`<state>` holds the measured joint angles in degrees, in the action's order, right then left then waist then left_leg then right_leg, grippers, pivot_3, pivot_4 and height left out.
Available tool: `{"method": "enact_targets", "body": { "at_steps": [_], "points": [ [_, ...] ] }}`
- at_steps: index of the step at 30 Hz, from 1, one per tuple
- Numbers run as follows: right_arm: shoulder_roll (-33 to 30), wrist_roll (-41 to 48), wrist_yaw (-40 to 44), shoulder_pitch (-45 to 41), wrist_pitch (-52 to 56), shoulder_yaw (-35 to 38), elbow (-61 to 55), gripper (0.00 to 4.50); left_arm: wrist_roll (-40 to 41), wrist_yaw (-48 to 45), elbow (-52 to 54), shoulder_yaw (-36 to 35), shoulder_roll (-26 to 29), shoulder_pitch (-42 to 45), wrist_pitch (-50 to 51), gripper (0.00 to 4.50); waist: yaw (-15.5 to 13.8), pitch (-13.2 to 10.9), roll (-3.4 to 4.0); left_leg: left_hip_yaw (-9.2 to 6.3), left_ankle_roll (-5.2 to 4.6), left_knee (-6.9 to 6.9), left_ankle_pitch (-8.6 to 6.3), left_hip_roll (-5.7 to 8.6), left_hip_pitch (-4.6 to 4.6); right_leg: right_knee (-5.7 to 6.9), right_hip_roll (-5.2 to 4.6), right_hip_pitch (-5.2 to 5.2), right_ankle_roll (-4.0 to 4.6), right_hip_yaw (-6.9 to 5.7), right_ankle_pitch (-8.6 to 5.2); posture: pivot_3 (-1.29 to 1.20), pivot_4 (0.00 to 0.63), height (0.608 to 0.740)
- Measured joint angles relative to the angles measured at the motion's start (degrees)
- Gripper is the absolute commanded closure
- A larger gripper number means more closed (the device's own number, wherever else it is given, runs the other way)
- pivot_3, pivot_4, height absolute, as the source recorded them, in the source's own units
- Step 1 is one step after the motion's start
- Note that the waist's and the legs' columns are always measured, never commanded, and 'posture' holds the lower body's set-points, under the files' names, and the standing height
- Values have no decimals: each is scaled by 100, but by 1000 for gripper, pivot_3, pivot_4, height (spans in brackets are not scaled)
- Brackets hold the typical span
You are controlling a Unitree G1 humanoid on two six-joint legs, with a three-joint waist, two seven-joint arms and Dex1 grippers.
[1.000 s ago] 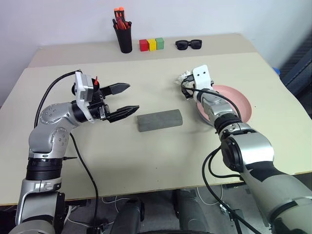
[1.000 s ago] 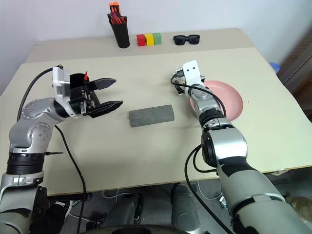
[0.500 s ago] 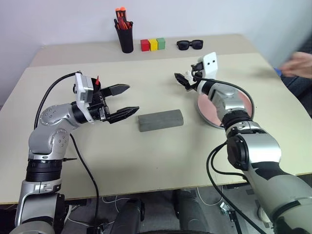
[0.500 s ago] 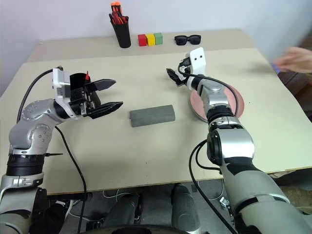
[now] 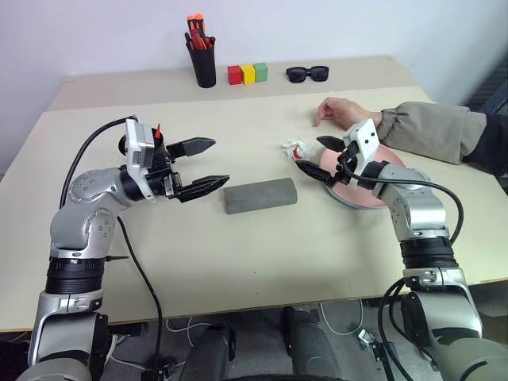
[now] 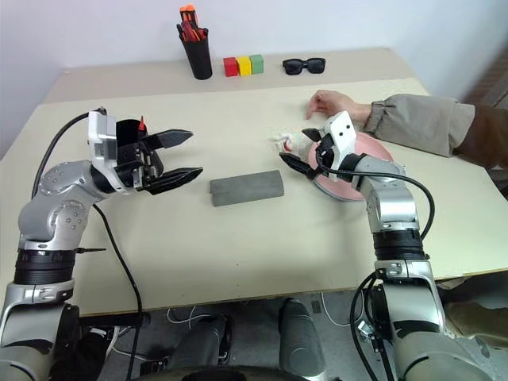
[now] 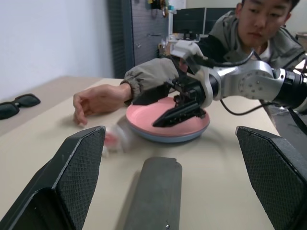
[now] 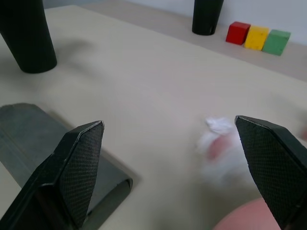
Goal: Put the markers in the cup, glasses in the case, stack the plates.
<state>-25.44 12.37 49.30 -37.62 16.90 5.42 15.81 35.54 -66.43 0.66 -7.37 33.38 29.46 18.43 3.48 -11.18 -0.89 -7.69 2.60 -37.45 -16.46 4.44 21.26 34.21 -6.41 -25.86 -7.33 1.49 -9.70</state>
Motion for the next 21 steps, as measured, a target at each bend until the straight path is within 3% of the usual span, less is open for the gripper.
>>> {"method": "enact_targets", "body": {
  "at_steps": [6,11,21],
  "points": [
    [-2,3,-219,-88,83,-52,62,40,-1,-65,-67,-2,1,50,0,0,-80,0,0,3,0,-1,0,0,0,-1,0,0,2,0,2,0,150,740],
    [202,-600,-733,-825,-335,-535,1197,40,-4,-86,-93,8,-2,66,1,0,-85,0,0,4,1,-2,1,-2,0,-2,2,0,6,0,5,0,150,740],
    [14,-1231,-256,-1375,-530,-1270,2202,40,-8,-10,-39,8,23,37,6,0,-94,0,0,2,1,-3,1,-2,3,-6,3,-1,5,-1,6,0,150,740]
  ]
}}
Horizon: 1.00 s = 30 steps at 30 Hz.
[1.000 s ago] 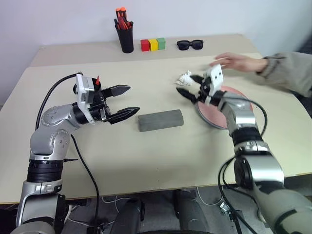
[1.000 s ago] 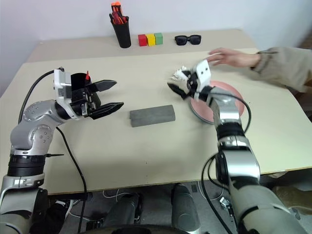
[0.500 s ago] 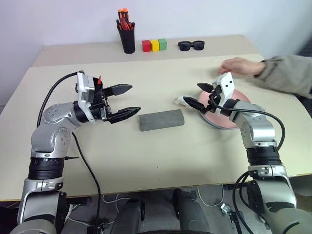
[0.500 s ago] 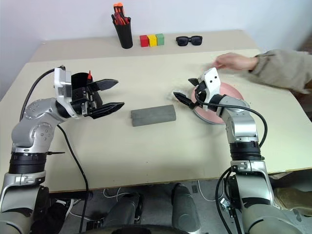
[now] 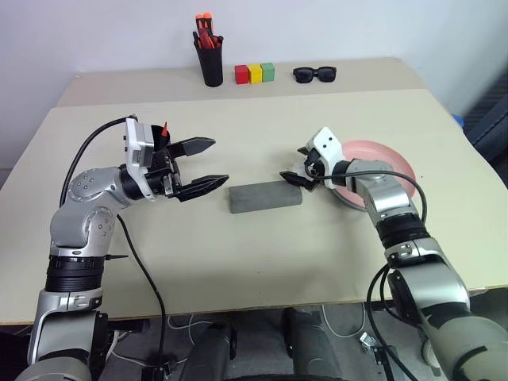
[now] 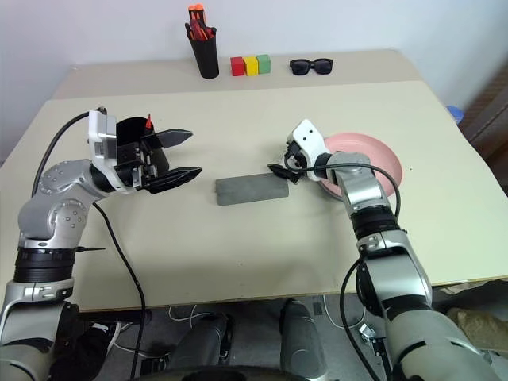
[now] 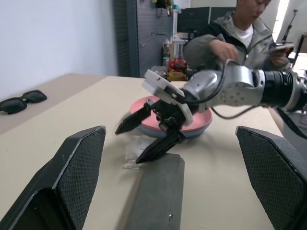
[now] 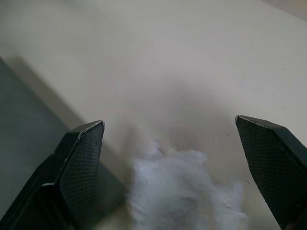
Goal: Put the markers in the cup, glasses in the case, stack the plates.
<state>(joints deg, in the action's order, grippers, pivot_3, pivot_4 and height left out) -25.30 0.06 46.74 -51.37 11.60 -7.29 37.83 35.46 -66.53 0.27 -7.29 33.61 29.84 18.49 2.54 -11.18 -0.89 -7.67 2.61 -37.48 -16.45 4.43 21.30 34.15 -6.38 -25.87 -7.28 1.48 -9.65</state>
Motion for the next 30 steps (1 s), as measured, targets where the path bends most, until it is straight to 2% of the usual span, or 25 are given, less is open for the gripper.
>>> {"method": "enact_targets", "body": {
  "at_steps": [6,7,8,10,15,21,25,30],
  "points": [
    [-237,-406,152,-198,185,-282,283,40,-8,142,93,4,-28,-101,0,0,0,0,-1,0,0,1,0,-1,0,-1,2,0,0,0,0,0,150,740],
    [-255,-416,247,-198,210,-315,282,584,-7,160,107,4,-29,-100,0,0,0,1,-1,0,0,1,0,-1,0,-1,2,0,0,0,0,0,150,740],
    [-273,-422,316,-198,229,-330,282,877,-6,171,112,4,-29,-101,0,0,0,1,-1,0,0,1,0,-1,0,-1,2,0,0,0,0,0,150,740],
    [-320,-438,502,-198,275,-384,282,1838,-6,174,112,3,-24,-126,0,0,-2,1,-1,0,0,0,0,-1,0,-1,2,1,0,0,0,0,150,740],
    [-362,-555,680,-242,244,-543,303,4459,-6,176,112,3,-22,-183,0,0,-4,1,-1,0,0,-1,0,-1,0,0,2,1,0,0,0,0,150,740],
    [-331,-497,750,-319,281,-479,393,4459,-6,176,112,3,-22,-182,-1,0,-1,1,-1,0,0,-1,0,-1,0,-1,2,1,0,0,0,0,150,740],
    [-253,262,839,-384,605,228,262,4459,-7,174,109,3,-23,-180,-5,0,-3,0,0,0,0,0,0,-2,1,-2,2,0,0,0,0,0,150,740],
    [-573,783,326,-732,681,1149,184,4459,-7,180,102,3,-44,-169,-23,0,-37,1,-2,-2,0,1,0,-1,2,-4,2,2,0,-1,0,0,150,740]
  ]
}}
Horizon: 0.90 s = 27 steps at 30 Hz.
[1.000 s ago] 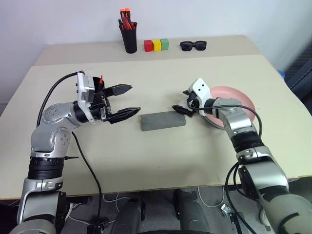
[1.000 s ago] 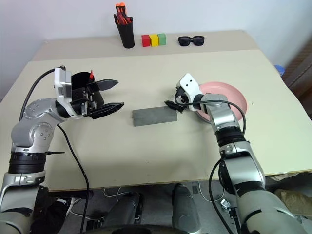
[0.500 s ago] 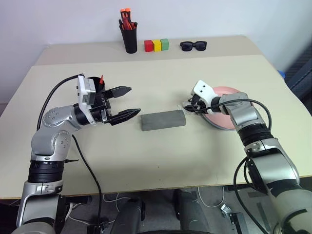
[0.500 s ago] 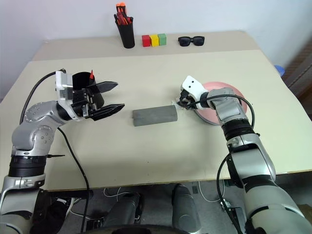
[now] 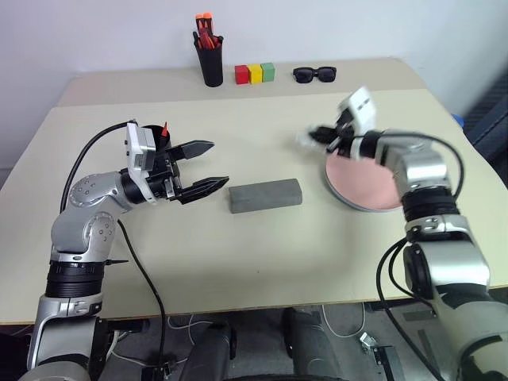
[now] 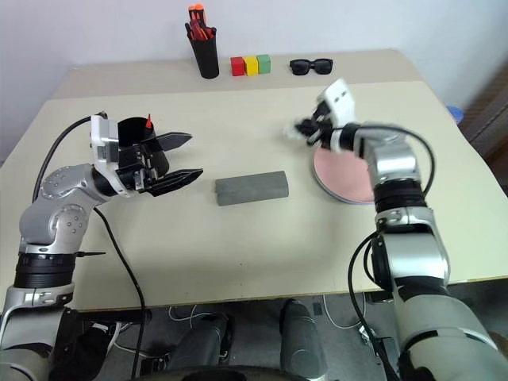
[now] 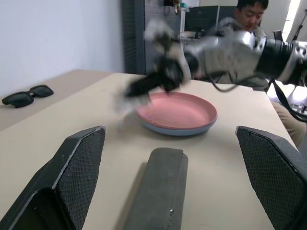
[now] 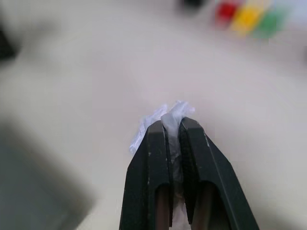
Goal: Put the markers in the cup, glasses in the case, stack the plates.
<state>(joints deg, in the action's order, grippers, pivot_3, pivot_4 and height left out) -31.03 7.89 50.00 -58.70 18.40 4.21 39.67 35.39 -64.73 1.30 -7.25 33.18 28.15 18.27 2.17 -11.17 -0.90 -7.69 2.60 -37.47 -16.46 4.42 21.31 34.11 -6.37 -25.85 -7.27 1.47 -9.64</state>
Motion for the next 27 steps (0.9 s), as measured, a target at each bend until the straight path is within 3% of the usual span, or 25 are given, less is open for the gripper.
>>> {"method": "enact_targets", "body": {
  "at_steps": [10,13,19,24,27],
  "points": [
    [-1069,439,103,1331,705,553,-1300,4459,-90,-103,-173,131,-94,163,-94,0,28,0,2,4,-2,0,-1,-1,-1,1,0,1,0,1,0,0,150,740],
    [-1264,327,137,1813,673,464,-1477,3406,-103,-103,-175,163,-138,171,-117,0,36,1,-1,7,-3,-2,-1,-3,-4,0,2,5,-1,1,0,0,150,740],
    [-1333,-44,166,2026,547,35,-1245,329,-114,-72,-172,145,-115,124,-146,0,31,0,3,9,-3,-8,-1,-3,-3,2,2,6,0,3,1,0,150,740],
    [-1257,56,-27,1173,-45,257,-946,329,-114,74,-105,70,-89,-81,-180,0,44,0,4,9,-2,-5,-1,-7,-4,0,5,5,0,3,1,0,150,740],
    [-935,688,151,1151,-145,591,-1661,329,-102,125,10,-64,-69,-298,-241,0,29,1,2,3,-3,0,-1,-12,-3,-4,8,5,0,2,1,0,150,740]
  ]
}}
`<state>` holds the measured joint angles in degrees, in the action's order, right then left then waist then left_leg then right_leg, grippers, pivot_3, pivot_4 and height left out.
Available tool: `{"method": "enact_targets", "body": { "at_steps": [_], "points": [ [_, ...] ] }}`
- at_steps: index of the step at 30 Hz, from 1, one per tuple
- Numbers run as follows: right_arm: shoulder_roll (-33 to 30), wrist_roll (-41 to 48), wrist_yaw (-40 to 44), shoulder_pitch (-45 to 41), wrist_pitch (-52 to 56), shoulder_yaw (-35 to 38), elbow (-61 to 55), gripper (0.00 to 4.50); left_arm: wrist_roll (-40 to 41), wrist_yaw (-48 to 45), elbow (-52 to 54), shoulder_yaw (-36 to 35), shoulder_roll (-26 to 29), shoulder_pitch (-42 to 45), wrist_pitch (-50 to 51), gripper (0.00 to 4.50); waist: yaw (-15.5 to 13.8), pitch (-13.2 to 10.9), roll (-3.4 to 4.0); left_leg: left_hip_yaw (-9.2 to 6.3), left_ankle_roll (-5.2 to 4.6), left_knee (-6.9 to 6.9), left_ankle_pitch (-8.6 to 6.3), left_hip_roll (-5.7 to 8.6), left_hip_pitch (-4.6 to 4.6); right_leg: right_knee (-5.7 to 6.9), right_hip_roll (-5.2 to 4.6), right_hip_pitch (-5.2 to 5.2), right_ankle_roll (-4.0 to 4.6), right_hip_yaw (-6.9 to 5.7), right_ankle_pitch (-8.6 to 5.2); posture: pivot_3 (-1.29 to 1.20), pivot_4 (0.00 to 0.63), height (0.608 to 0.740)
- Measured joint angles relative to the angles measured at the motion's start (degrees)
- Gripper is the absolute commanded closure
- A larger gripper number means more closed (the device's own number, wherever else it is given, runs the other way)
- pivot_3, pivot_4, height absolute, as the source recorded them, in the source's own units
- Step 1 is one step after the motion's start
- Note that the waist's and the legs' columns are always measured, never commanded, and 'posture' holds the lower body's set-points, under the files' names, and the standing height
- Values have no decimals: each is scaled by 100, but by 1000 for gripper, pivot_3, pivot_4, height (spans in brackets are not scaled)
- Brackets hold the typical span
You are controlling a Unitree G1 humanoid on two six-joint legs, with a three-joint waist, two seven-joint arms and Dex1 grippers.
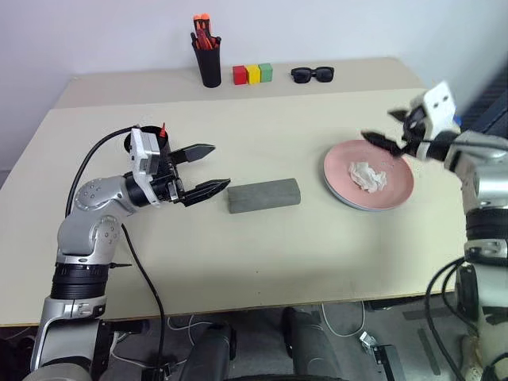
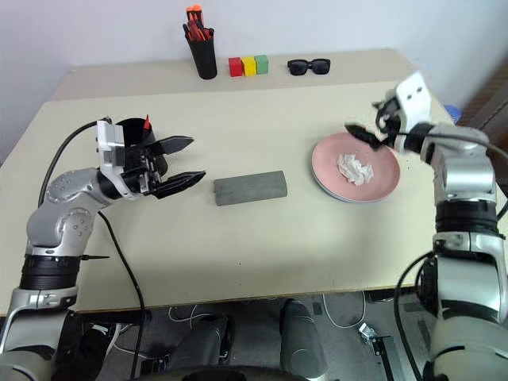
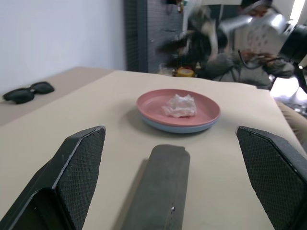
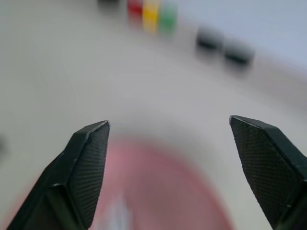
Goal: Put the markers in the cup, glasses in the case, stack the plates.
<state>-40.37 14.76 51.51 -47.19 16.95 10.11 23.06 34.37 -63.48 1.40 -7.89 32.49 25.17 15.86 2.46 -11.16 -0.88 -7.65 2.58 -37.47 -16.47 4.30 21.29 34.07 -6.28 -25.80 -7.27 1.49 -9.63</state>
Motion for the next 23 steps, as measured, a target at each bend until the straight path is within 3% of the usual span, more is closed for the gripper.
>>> {"method": "enact_targets", "body": {
  "at_steps": [8,15,23],
  "points": [
    [205,2431,1203,2154,1414,306,-2807,329,167,219,674,-243,113,-781,138,0,-182,-2,3,0,-9,-28,-6,3,6,-3,-6,7,-3,0,2,0,150,740],
    [-269,2612,1532,3260,1464,171,-4014,329,362,-12,775,-425,266,-1546,147,0,-188,0,2,1,-16,-39,-11,-8,-52,-9,8,77,-7,-1,-5,0,150,740],
    [-583,2363,1935,3679,1044,145,-3885,329,363,-3,860,-796,466,-2244,86,0,-173,0,2,4,-24,-38,-16,-17,-84,-15,12,106,-8,-1,-16,0,150,740]
  ]
}}
